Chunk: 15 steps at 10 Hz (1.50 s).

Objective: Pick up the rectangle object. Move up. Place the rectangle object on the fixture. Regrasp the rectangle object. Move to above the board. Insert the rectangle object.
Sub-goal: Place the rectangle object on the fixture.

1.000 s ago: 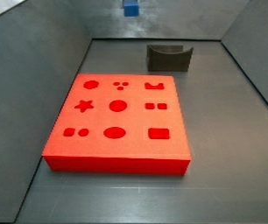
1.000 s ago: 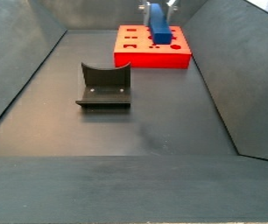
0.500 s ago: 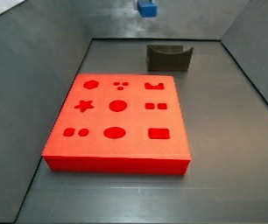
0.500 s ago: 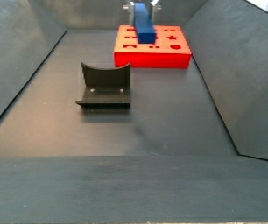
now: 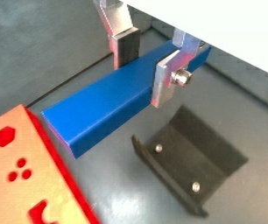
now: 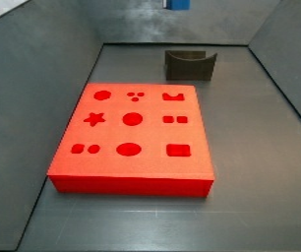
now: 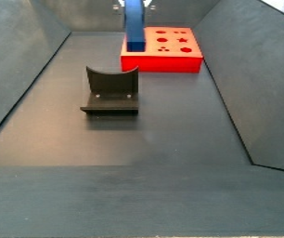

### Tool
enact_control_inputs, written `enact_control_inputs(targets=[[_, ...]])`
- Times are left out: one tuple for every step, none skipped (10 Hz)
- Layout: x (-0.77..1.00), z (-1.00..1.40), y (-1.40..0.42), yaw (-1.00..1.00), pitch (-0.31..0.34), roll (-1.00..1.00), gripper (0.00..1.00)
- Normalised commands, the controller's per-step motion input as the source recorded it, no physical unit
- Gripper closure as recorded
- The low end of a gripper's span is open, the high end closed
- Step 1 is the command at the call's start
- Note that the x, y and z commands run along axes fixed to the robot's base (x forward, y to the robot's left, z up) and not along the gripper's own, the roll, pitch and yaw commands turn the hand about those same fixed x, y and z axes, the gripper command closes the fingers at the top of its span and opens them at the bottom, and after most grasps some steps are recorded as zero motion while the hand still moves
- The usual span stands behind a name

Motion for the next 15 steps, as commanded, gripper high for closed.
enact_control_inputs(targets=[[0.77, 0.0, 0.08, -0.21, 0.048, -1.0, 1.0], [0.66, -0.01, 0.06, -0.2, 0.049, -1.0, 1.0], [0.58, -0.01, 0.05, -0.2, 0.047, -1.0, 1.0], [0.53, -0.01, 0.05, -0.2, 0.047, -1.0, 1.0], [0.4, -0.01, 0.05, -0.18, 0.037, -0.87, 1.0], [0.35, -0.02, 0.05, -0.17, 0.031, -0.76, 1.0], [0.25, -0.02, 0.05, -0.13, 0.021, -0.52, 1.0], [0.15, -0.01, 0.04, -0.11, 0.018, -0.31, 1.0], [0.07, -0.01, 0.03, -0.09, 0.013, -0.22, 1.0], [0.12, -1.0, 0.13, -0.05, 0.13, -1.0, 1.0], [0.12, -1.0, 0.14, -0.06, 0.116, -1.0, 1.0], [0.13, -1.0, 0.14, -0.08, 0.15, -0.97, 1.0], [0.15, -1.0, 0.13, -0.11, 0.162, -0.76, 1.0], [0.16, -1.0, 0.14, -0.12, 0.154, -0.65, 1.0], [0.17, -1.0, 0.14, -0.15, 0.116, -0.38, 1.0]])
